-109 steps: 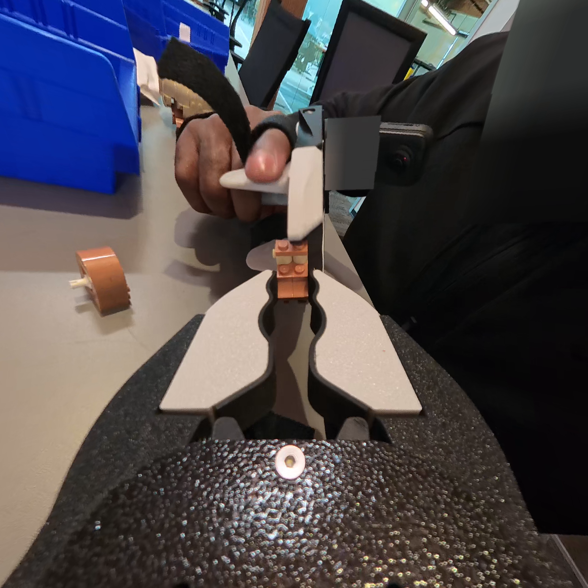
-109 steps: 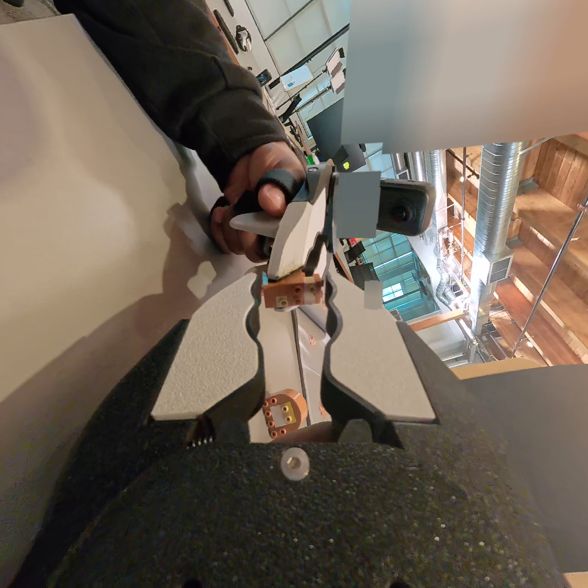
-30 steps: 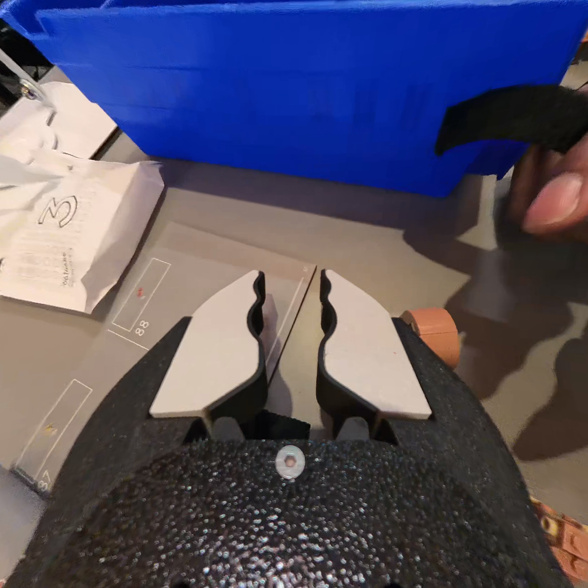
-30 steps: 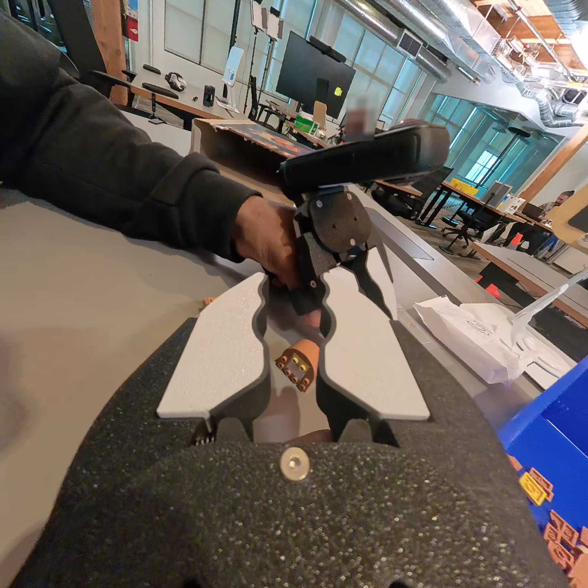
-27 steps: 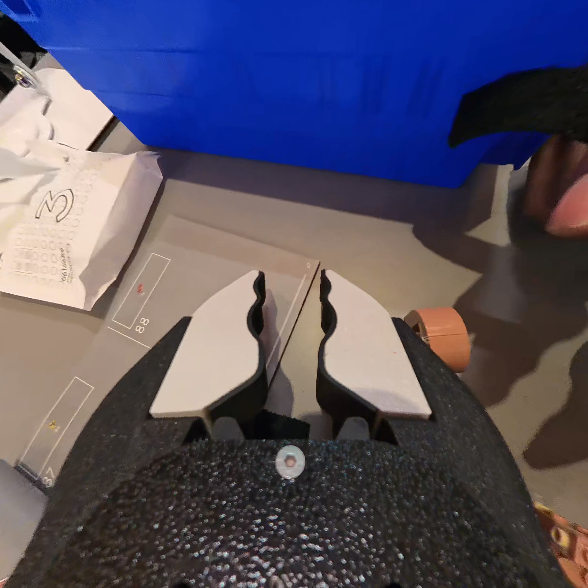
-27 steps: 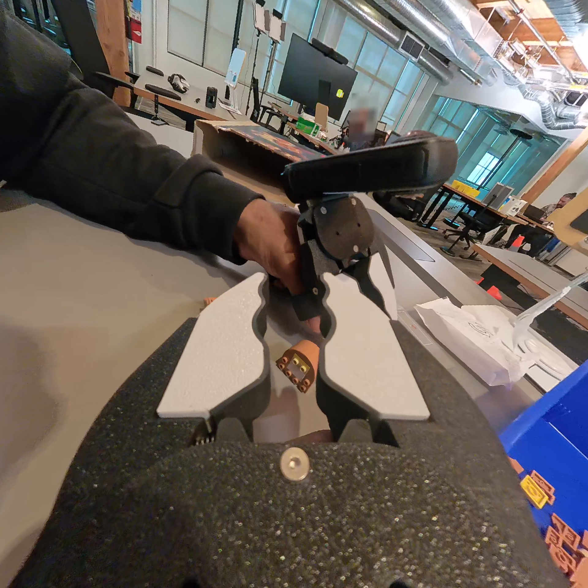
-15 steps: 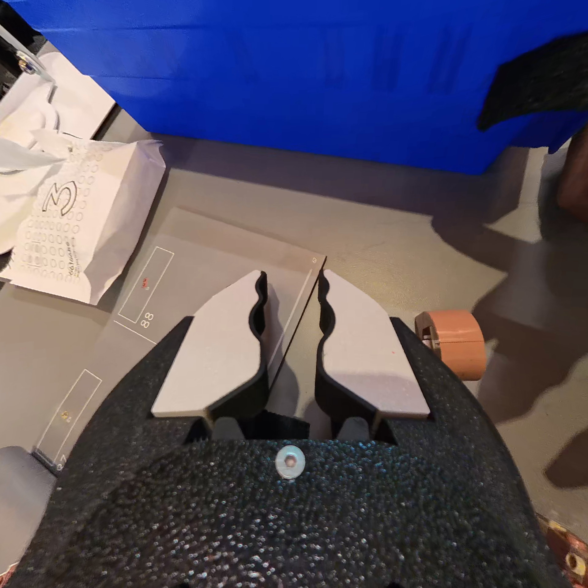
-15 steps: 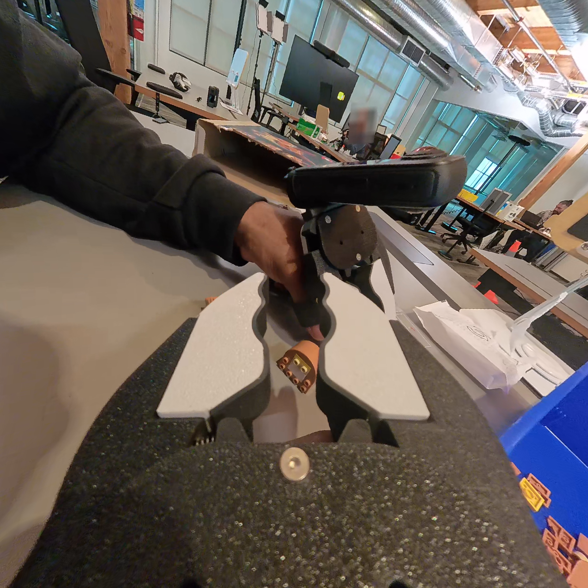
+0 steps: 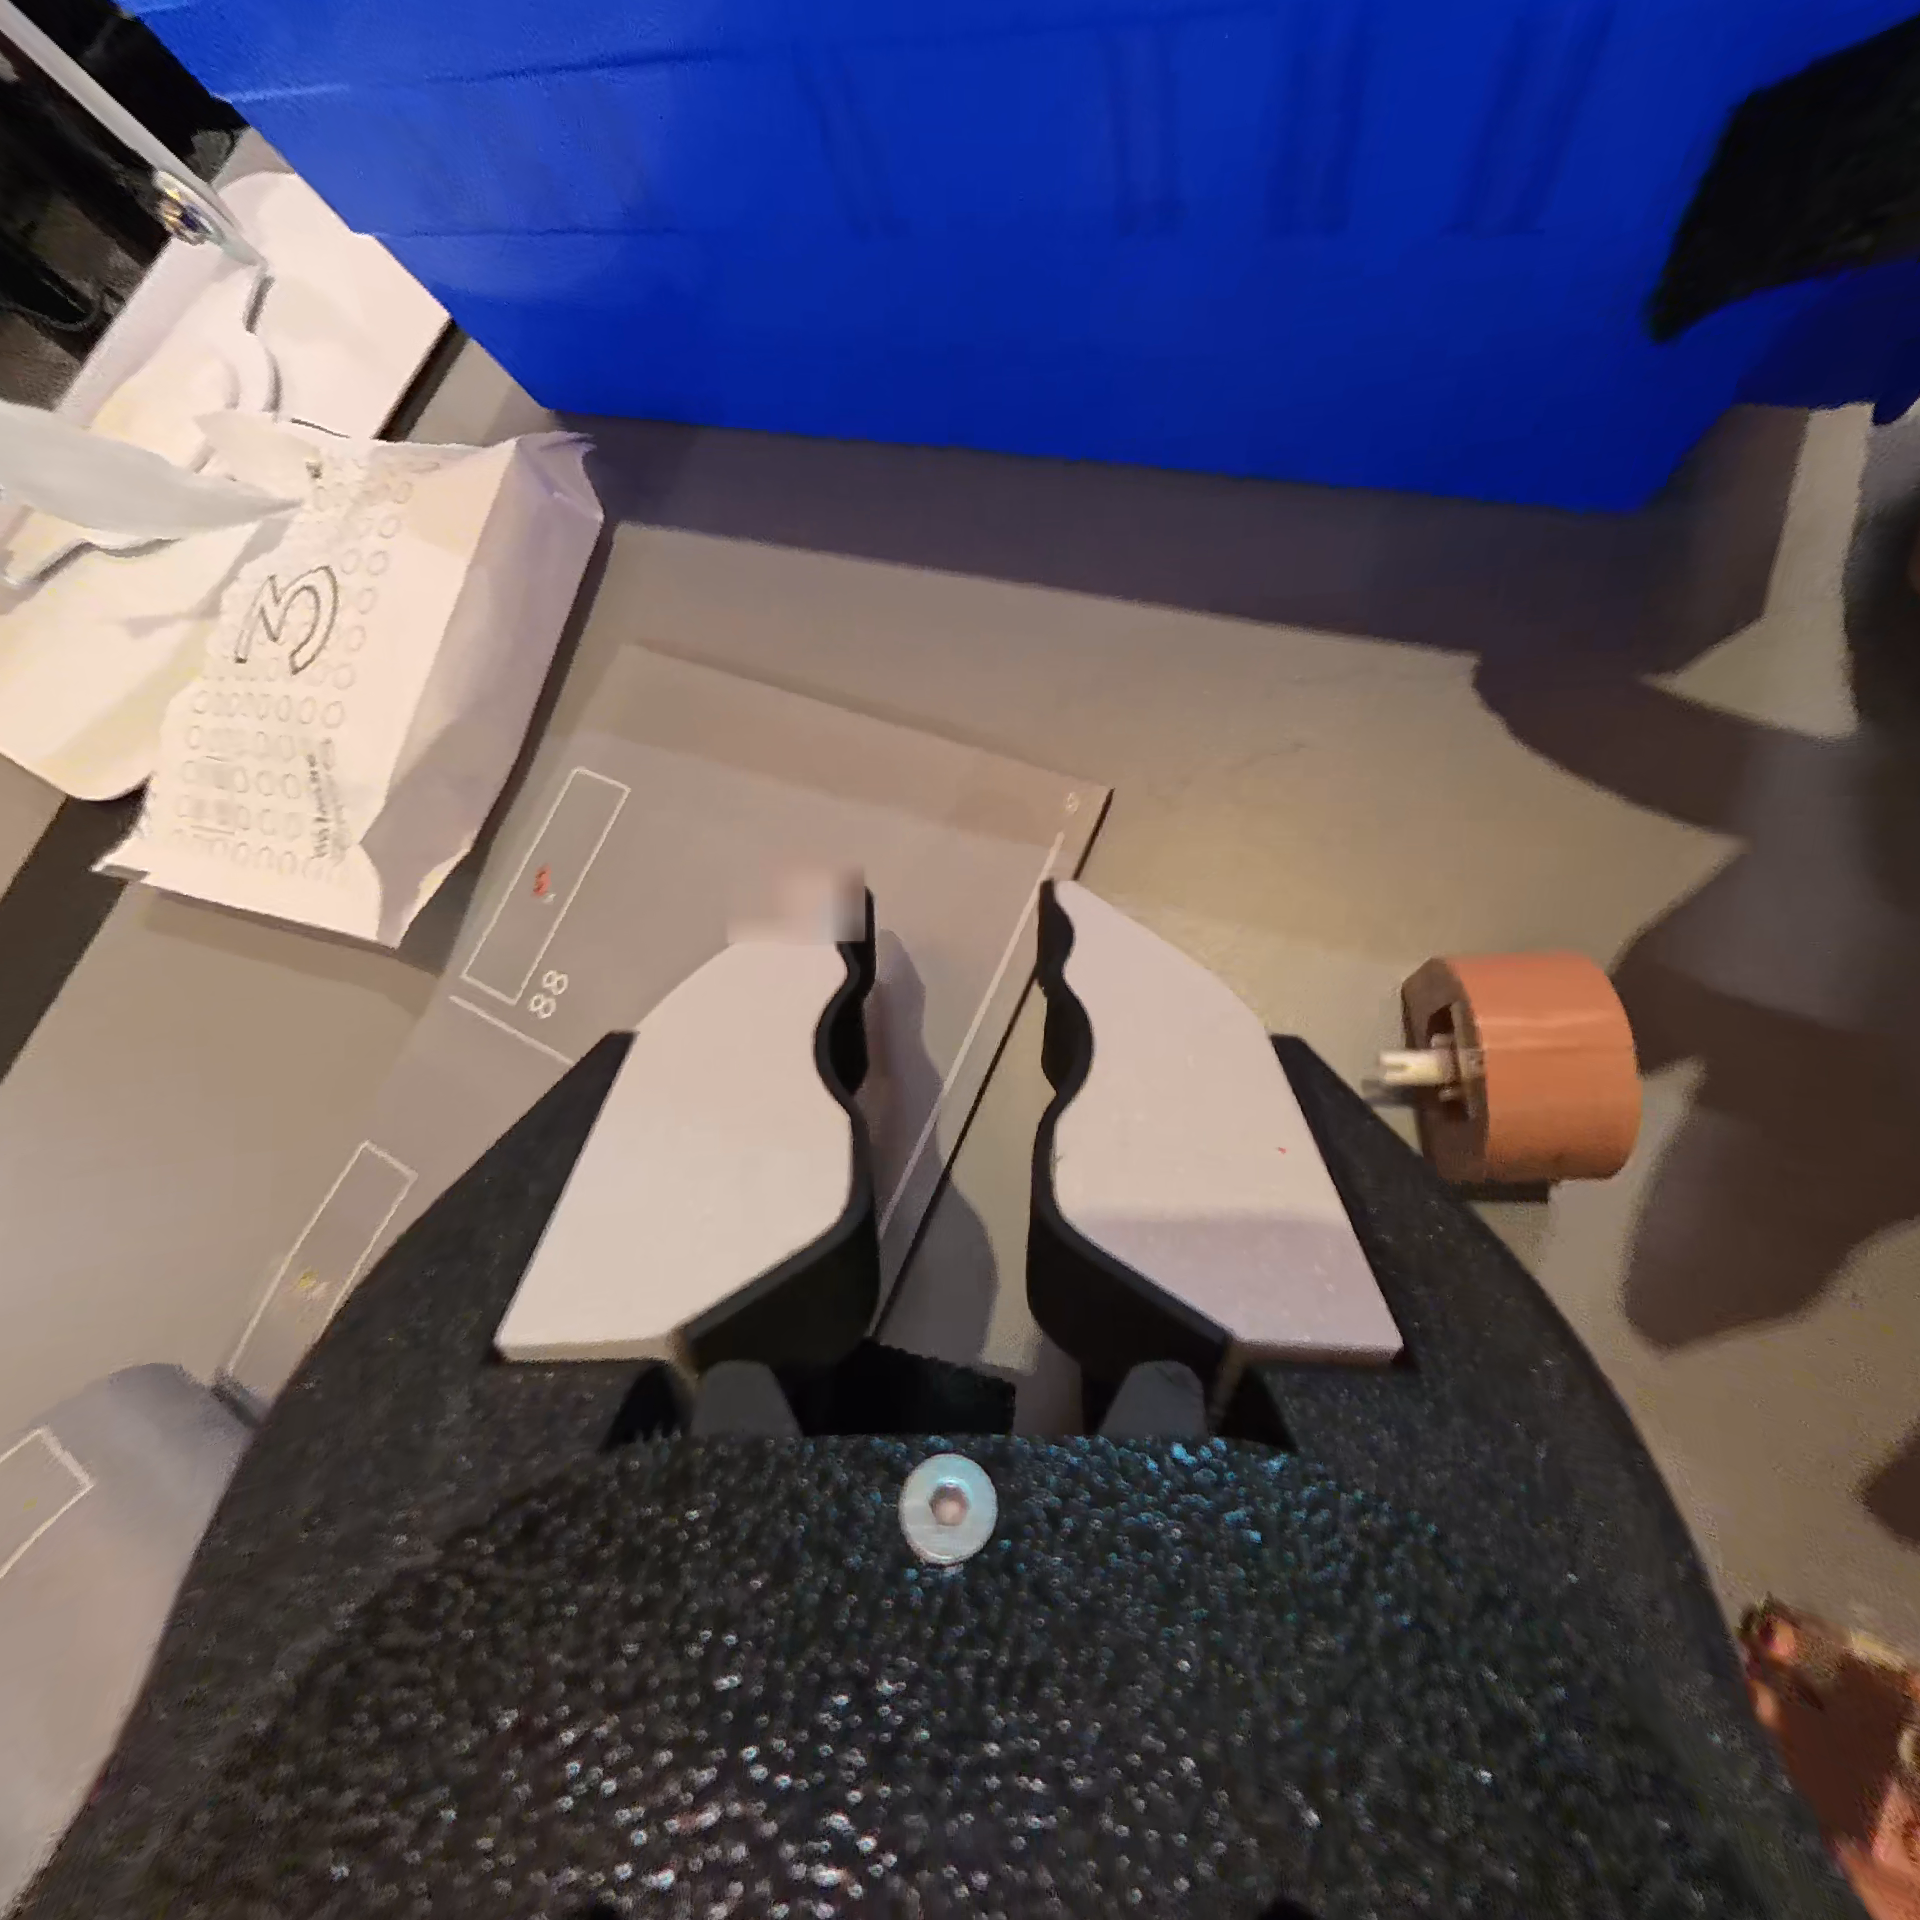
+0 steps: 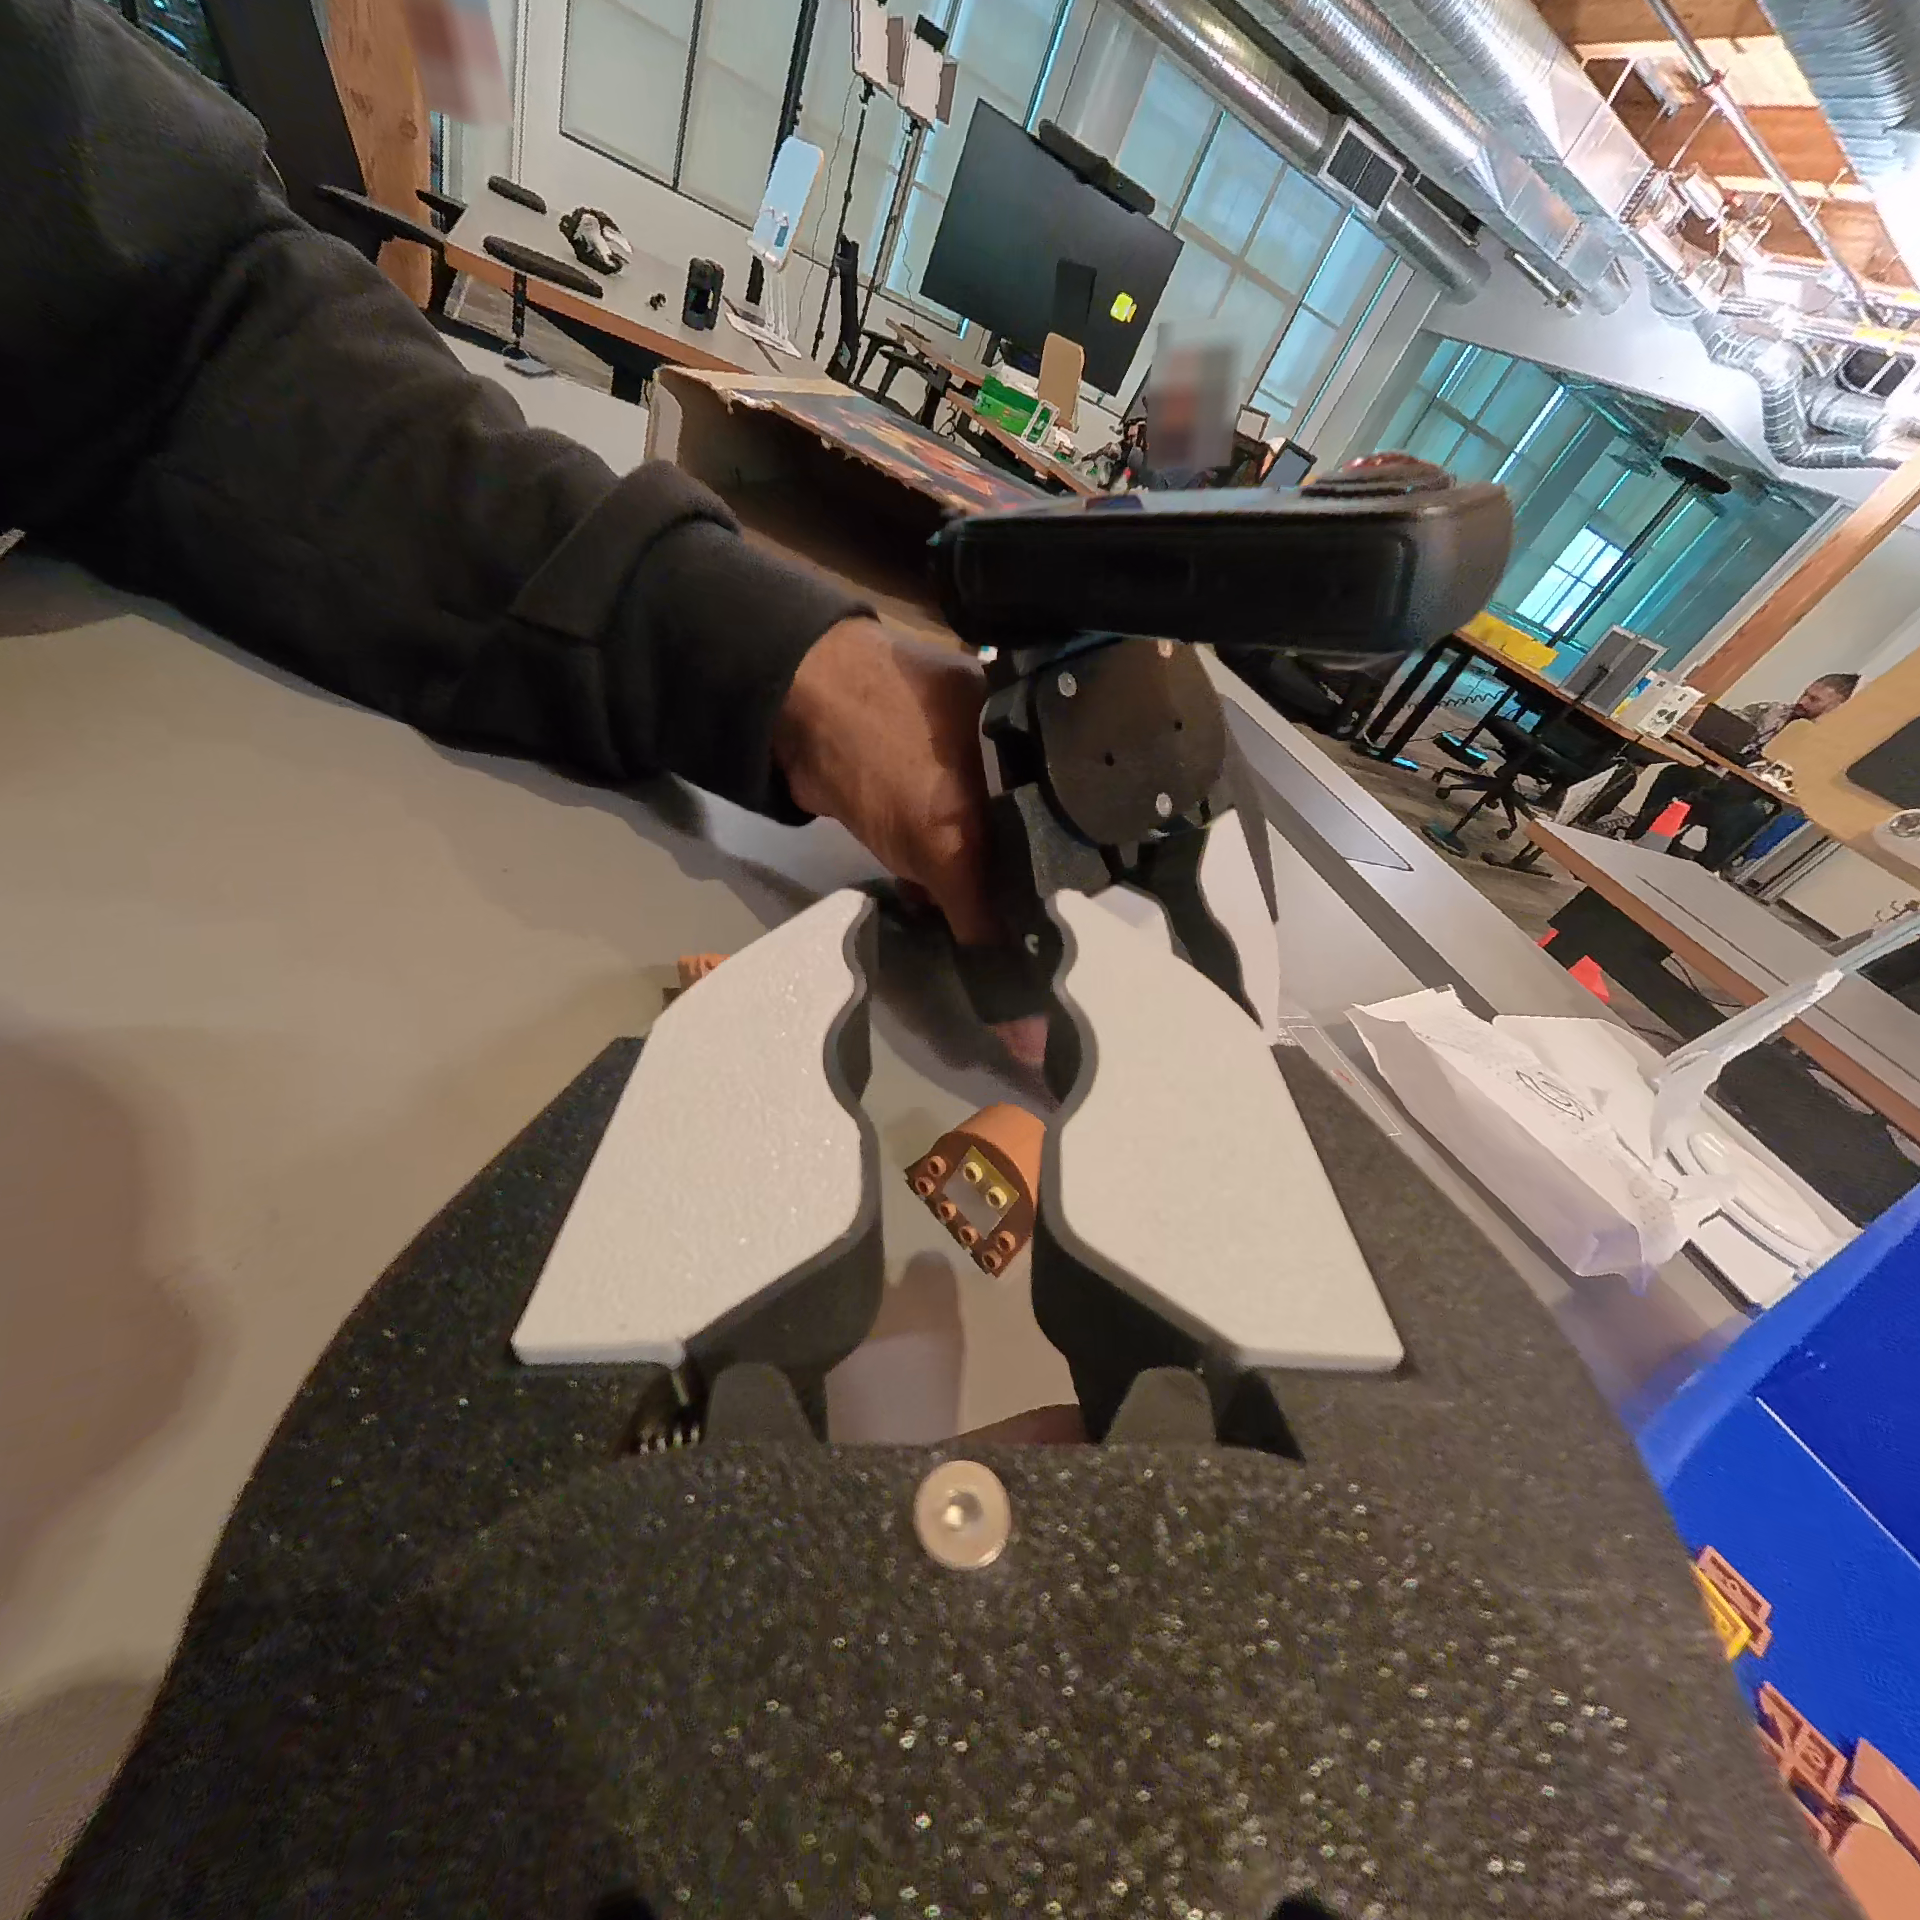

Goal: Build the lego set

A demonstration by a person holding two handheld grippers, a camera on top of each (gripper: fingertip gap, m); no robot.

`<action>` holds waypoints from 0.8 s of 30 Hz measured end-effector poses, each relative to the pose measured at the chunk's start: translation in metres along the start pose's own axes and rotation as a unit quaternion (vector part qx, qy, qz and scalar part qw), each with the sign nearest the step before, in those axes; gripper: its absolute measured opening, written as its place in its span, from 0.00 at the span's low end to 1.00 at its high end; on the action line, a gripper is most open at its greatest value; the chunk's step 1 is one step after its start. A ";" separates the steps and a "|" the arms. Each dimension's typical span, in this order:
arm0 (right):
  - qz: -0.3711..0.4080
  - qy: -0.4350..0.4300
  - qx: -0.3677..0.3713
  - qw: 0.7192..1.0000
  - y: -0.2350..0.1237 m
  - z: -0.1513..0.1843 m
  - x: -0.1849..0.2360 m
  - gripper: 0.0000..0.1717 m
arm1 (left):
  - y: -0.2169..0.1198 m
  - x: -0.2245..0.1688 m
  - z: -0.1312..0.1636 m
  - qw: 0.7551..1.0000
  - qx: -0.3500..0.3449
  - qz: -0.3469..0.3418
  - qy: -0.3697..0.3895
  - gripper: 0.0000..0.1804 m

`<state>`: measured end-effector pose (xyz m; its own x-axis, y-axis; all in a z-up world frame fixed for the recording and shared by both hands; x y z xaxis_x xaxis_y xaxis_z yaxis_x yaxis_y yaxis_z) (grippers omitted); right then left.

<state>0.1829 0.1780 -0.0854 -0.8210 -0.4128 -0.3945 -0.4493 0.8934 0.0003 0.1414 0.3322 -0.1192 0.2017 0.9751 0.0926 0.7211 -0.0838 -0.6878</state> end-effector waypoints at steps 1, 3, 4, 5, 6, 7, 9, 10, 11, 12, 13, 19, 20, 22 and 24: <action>0.000 -0.001 0.000 1.000 0.000 0.000 0.000 0.17 | -0.003 0.001 0.002 1.000 0.005 0.002 0.003 0.16; -0.001 -0.003 0.000 1.000 -0.001 0.000 0.000 0.17 | -0.007 0.002 0.003 1.000 0.005 0.011 0.005 0.16; -0.002 -0.002 -0.001 1.000 -0.001 0.000 0.000 0.17 | -0.007 0.001 0.003 1.000 0.007 0.023 0.007 0.17; -0.002 -0.001 0.000 1.000 -0.001 0.000 0.000 0.17 | -0.006 0.001 0.004 0.999 0.011 0.038 0.011 0.17; -0.003 -0.002 0.001 1.000 -0.001 0.000 0.000 0.17 | -0.005 0.000 0.004 0.999 0.014 0.048 0.013 0.18; -0.003 -0.002 0.001 1.000 -0.001 0.001 0.000 0.17 | -0.003 0.001 0.005 0.999 0.016 0.049 0.014 0.18; -0.004 -0.005 0.002 1.000 -0.001 0.001 0.001 0.17 | 0.000 0.002 0.004 0.998 0.018 0.052 0.015 0.18; -0.004 -0.006 0.002 1.000 -0.001 0.001 0.001 0.17 | 0.001 0.002 0.003 0.998 0.018 0.051 0.015 0.18; -0.004 -0.008 0.002 1.000 -0.001 0.001 0.001 0.17 | 0.002 0.003 0.002 0.999 0.019 0.048 0.016 0.18; -0.005 -0.009 0.002 1.000 -0.001 0.001 0.002 0.17 | 0.002 0.003 0.002 0.999 0.019 0.046 0.016 0.18; -0.005 -0.010 0.002 1.000 -0.001 0.001 0.002 0.17 | 0.002 0.003 0.001 0.999 0.020 0.045 0.016 0.18; -0.005 -0.015 0.002 1.000 -0.001 0.001 0.003 0.17 | 0.003 0.004 0.001 0.998 0.034 0.042 0.009 0.18; -0.006 -0.016 0.003 1.000 -0.001 0.001 0.003 0.17 | 0.004 0.004 0.000 0.999 0.037 0.040 0.007 0.18; -0.006 -0.017 0.002 1.000 0.000 0.001 0.004 0.17 | 0.004 0.004 0.000 0.999 0.038 0.038 0.003 0.18; -0.006 -0.017 0.003 1.000 0.000 0.001 0.004 0.17 | 0.004 0.005 0.000 0.999 0.037 0.039 -0.004 0.18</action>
<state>0.1803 0.1762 -0.0873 -0.8030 -0.4168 -0.4261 -0.4568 0.8895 -0.0093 0.1450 0.3365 -0.1218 0.2498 0.9678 0.0315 0.6526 -0.1443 -0.7438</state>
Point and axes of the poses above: each gripper's, where its closed fingertips meet, y out along the fingers, z out of its underside, x = y × z across the jaws, the point moved 8 cm from there along -y, back along the fingers, and after that the axes turned 14 degrees about z, right-handed, at the moved point
